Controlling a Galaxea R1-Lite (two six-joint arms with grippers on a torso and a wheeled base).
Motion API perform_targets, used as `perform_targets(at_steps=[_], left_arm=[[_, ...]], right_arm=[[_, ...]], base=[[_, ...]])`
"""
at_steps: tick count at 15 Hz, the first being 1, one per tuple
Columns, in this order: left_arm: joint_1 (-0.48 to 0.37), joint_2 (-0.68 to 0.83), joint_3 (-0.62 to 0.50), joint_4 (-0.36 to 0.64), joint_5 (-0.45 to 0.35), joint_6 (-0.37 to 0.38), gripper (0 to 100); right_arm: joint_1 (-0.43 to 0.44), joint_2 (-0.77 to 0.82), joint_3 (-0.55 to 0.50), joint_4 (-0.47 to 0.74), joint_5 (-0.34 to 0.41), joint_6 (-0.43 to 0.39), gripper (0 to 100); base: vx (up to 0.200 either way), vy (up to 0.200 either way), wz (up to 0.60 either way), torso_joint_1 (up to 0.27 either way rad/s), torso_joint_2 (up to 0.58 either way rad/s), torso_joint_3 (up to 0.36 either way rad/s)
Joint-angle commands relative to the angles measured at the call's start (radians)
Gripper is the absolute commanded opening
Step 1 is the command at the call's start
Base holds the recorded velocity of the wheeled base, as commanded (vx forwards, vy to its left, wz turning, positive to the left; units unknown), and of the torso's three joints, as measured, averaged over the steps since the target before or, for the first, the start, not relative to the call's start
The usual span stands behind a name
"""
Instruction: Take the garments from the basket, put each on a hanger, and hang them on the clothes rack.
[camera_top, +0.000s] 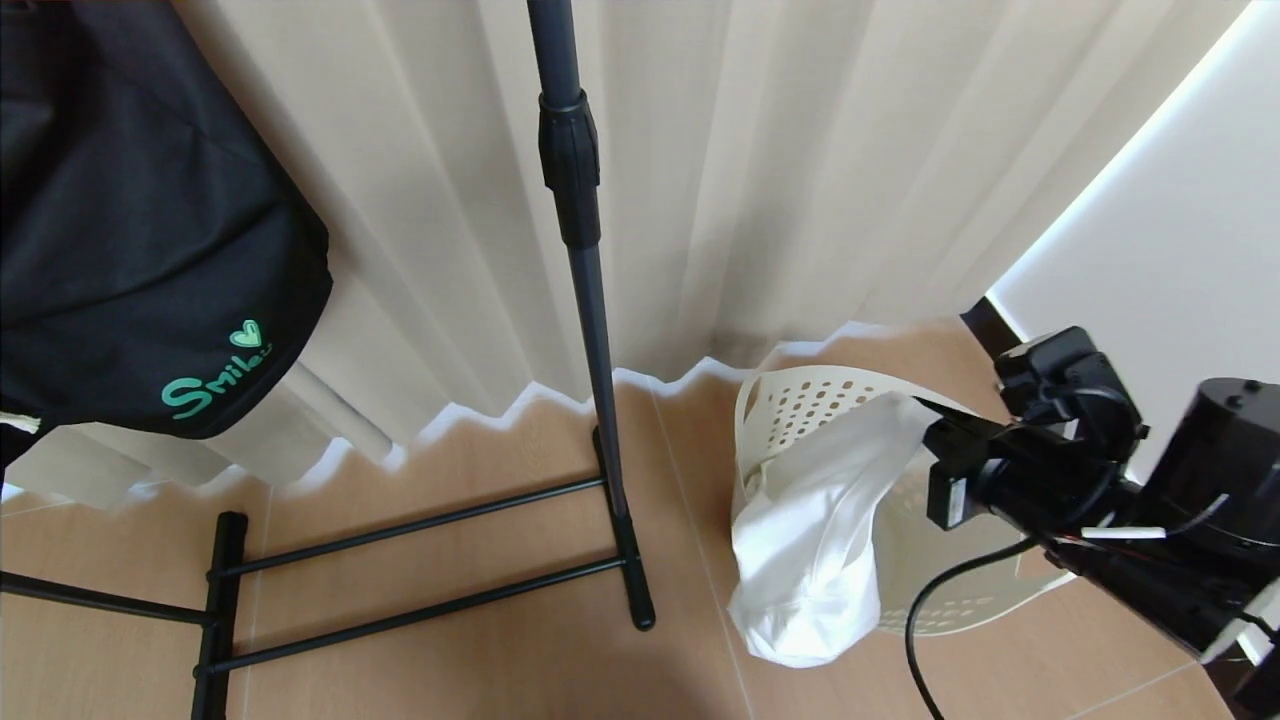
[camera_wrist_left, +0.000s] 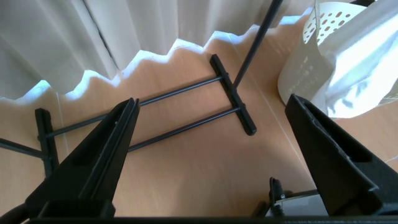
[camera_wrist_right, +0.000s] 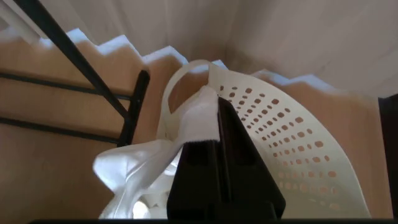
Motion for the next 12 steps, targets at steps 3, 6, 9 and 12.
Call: perform_targets(at_steps=[3,6,9,12], left_arm=[[0.0,0.001,0.0,0.0,0.0,-0.001,100],[0.0,0.001,0.0,0.0,0.0,-0.001,100],[0.0,0.001,0.0,0.0,0.0,-0.001,100],[0.0,0.001,0.0,0.0,0.0,-0.001,100]], right_arm=[[0.075,-0.224,0.002,0.1,-0.024,-0.012,0],[0.077,-0.233,0.005,0.095,-0.024,-0.017,0],[0.075,-0.238,0.005,0.095,-0.023,-0.023,0],[0.075,-0.238,0.007,0.095,-0.024,-0.044,0]], base=[[0.0,0.0,0.0,0.0,0.0,0.0],[0.0,0.0,0.0,0.004,0.0,0.022],[0.0,0.0,0.0,-0.001,0.0,0.145],[0.0,0.0,0.0,0.002,0.0,0.191]])
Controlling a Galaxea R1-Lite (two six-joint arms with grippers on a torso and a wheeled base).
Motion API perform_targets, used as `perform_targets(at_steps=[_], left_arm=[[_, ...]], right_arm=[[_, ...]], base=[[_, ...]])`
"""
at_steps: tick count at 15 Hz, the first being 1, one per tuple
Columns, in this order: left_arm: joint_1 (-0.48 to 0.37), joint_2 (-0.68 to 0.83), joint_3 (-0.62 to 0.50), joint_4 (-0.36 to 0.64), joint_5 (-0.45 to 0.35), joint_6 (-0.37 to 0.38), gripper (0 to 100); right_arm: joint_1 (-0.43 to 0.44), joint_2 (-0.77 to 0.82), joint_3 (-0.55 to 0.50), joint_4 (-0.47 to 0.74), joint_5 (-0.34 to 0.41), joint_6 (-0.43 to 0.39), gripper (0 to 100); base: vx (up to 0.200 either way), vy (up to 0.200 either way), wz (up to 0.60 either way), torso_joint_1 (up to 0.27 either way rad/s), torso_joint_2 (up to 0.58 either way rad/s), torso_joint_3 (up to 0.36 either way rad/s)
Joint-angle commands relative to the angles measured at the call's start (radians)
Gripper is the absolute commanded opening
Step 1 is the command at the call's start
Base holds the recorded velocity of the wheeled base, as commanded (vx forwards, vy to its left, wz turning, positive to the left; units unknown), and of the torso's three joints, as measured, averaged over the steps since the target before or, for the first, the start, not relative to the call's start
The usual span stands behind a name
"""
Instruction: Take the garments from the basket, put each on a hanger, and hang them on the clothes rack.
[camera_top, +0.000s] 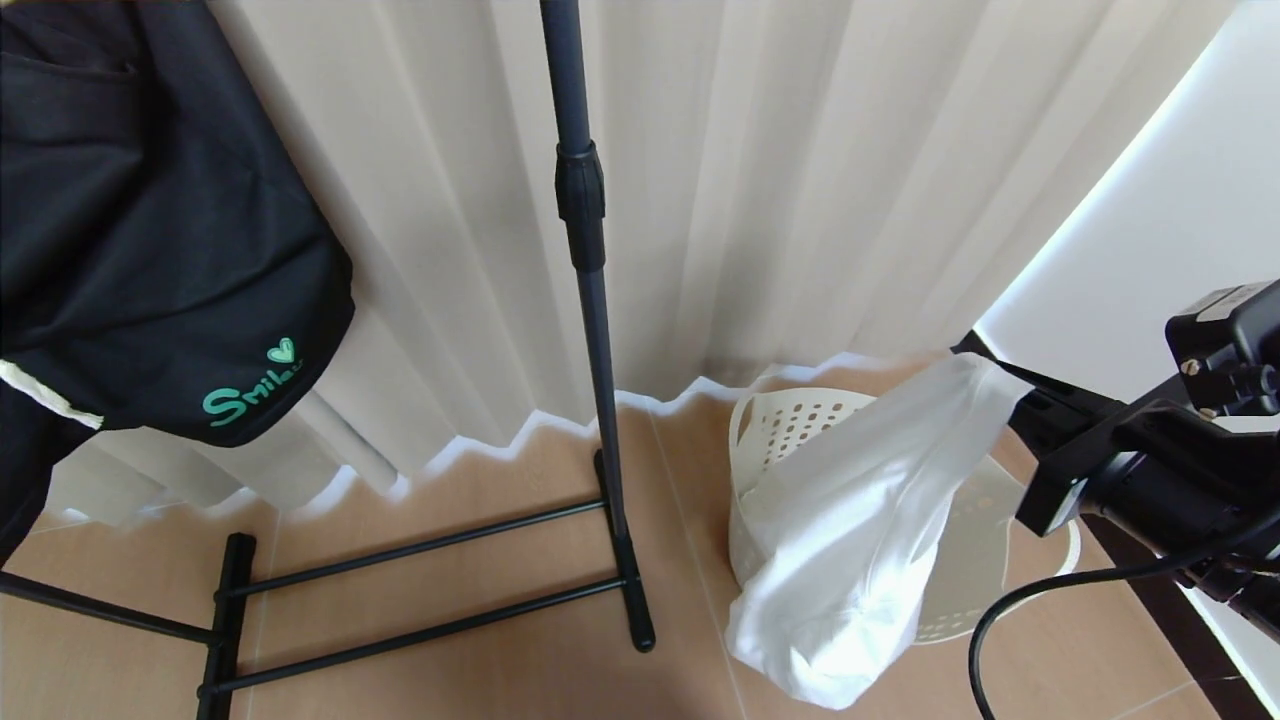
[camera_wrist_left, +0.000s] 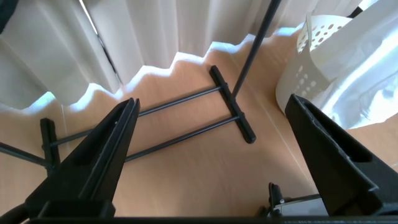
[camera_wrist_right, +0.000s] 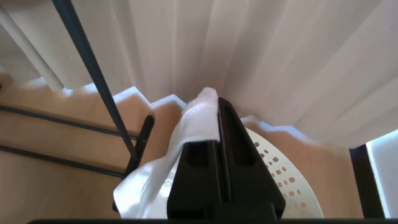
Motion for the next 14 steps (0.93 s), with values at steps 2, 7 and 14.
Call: perform_targets(at_steps=[2,7,14], left_arm=[[0.0,0.001,0.0,0.0,0.0,0.0,100],[0.0,0.001,0.0,0.0,0.0,-0.001,100],[0.0,0.001,0.0,0.0,0.0,-0.001,100]], right_arm=[[0.0,-0.002,0.002,-0.002,0.0,-0.001,0],[0.0,-0.001,0.008,-0.002,0.003,-0.014,0],[0.0,-0.002,0.014,-0.003,0.006,-0.016,0]], base=[[0.0,0.0,0.0,0.0,0.0,0.205],[0.0,0.0,0.0,0.001,0.0,0.2],[0.0,0.0,0.0,0.05,-0.29,-0.035]])
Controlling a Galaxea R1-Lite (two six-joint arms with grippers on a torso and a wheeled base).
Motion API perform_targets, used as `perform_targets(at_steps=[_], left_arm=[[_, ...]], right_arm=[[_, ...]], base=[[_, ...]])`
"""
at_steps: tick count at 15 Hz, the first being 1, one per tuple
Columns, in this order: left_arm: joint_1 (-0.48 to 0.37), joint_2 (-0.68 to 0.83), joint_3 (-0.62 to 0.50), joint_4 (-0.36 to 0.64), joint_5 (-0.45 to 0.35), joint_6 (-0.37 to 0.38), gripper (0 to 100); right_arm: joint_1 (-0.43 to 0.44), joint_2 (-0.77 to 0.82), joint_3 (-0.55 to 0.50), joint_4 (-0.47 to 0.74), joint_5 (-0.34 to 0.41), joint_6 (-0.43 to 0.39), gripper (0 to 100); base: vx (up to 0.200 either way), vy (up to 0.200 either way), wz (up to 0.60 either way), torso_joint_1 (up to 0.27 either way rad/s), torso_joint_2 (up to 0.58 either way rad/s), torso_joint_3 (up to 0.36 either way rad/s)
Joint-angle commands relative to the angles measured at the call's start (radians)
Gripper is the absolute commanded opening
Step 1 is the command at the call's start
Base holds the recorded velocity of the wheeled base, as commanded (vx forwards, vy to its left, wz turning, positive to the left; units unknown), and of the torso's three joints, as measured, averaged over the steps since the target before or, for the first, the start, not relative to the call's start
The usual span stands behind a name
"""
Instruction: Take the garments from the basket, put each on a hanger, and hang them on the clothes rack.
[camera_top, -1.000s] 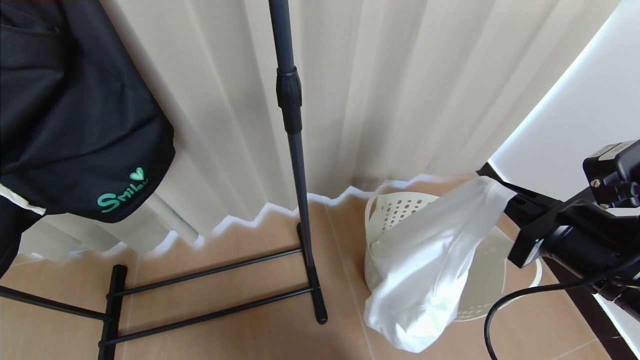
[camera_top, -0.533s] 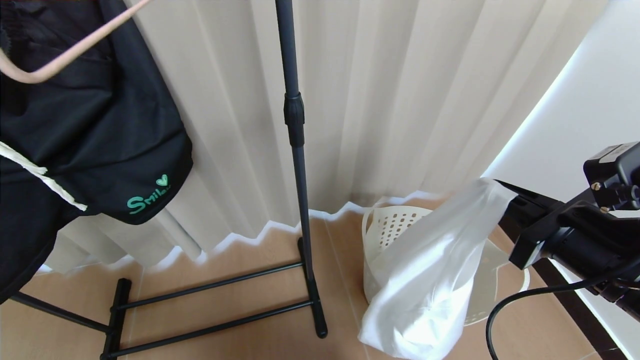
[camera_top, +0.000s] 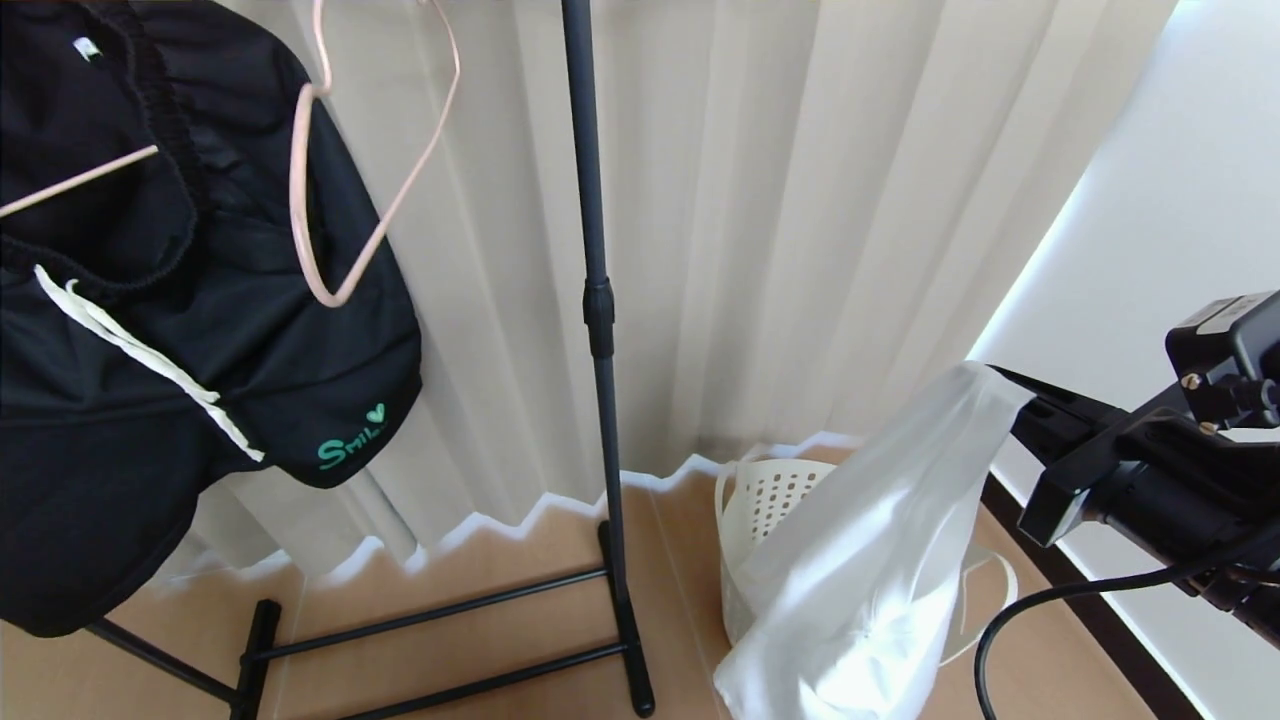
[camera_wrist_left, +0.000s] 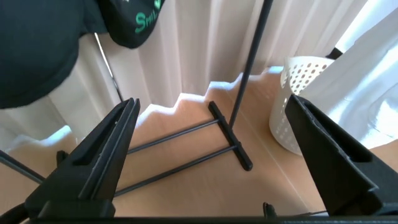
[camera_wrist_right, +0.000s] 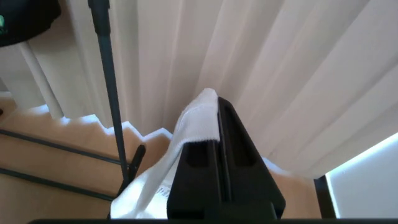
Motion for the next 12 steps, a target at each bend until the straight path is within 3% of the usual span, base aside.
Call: perform_targets(at_steps=[1,8,12], left_arm=[[0.0,0.001,0.0,0.0,0.0,0.0,100],[0.0,0.001,0.0,0.0,0.0,0.0,100],[0.0,0.001,0.0,0.0,0.002,-0.002,100]], right_arm=[[0.001,0.002,0.001,-0.002,0.0,0.001,0],[0.001,0.002,0.001,-0.002,0.0,0.001,0],[0.001,0.002,0.006,-0.002,0.0,-0.001,0]], base=[[0.0,0.0,0.0,0.1,-0.46,-0.154],[0.0,0.0,0.0,0.137,-0.49,-0.149],[0.0,0.0,0.0,0.183,-0.51,-0.277]])
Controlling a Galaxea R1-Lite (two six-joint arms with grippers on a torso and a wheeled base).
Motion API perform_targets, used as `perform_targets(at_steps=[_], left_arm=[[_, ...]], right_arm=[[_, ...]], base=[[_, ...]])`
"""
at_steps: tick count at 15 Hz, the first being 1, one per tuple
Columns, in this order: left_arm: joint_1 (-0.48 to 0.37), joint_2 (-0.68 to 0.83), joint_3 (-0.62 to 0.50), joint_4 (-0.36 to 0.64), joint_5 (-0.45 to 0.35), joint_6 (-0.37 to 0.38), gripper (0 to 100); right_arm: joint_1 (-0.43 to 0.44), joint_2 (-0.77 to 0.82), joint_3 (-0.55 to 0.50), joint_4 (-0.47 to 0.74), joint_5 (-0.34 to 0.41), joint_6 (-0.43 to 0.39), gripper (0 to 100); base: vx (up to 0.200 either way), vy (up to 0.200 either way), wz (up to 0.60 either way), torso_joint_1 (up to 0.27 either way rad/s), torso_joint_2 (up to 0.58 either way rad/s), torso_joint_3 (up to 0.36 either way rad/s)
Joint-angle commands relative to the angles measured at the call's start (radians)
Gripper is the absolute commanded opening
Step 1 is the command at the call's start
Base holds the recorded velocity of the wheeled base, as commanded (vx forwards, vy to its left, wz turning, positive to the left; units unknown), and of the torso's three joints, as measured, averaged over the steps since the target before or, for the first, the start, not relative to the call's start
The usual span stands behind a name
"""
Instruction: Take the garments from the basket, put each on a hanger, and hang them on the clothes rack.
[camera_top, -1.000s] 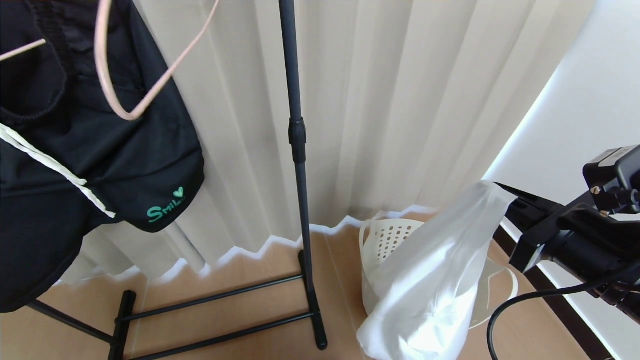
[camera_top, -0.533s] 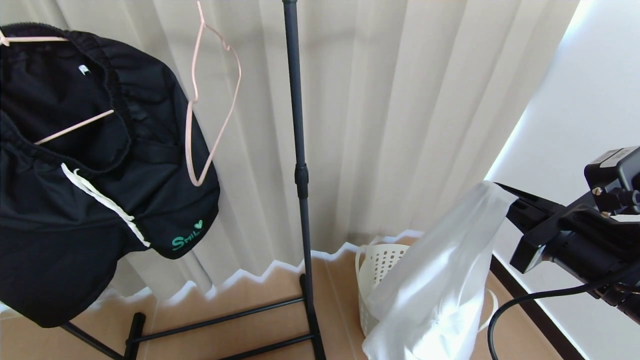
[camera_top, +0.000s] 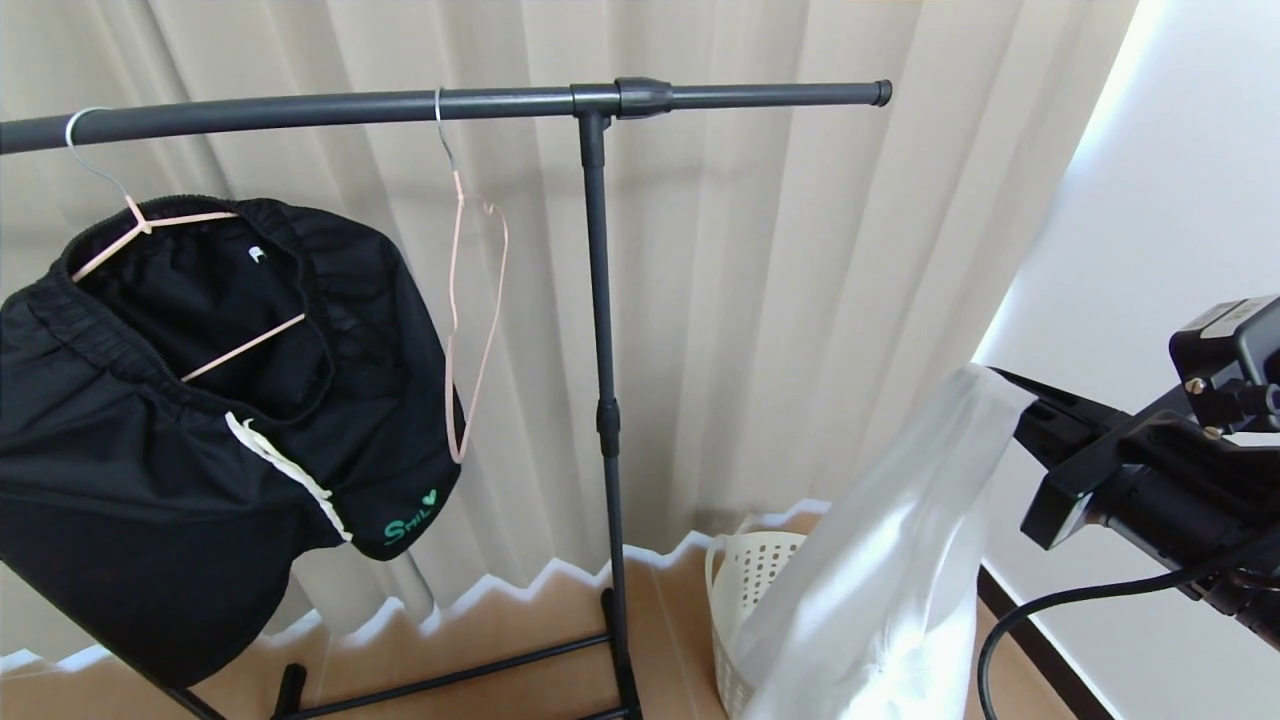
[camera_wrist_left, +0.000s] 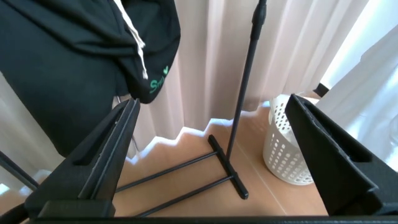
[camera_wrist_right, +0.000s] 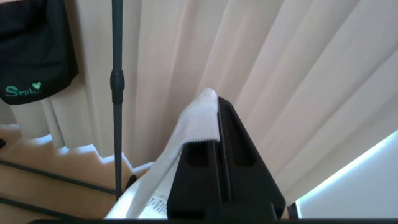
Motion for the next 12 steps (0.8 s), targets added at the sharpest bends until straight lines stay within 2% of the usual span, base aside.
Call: perform_targets(at_steps=[1,9,12], left_arm=[[0.0,0.001,0.0,0.0,-0.001,0.001,100],[0.0,0.001,0.0,0.0,0.001,0.001,100],[0.0,0.001,0.0,0.0,-0.001,-0.001,100]], right_arm=[[0.001,0.003,0.001,-0.002,0.0,-0.001,0],[0.001,0.003,0.002,-0.002,0.0,-0.001,0],[0.001,0.003,0.004,-0.002,0.0,-0.001,0]], base=[[0.0,0.0,0.0,0.207,-0.53,-0.334],[0.0,0.0,0.0,0.237,-0.58,-0.346],[0.0,0.0,0.0,0.189,-0.43,-0.256]])
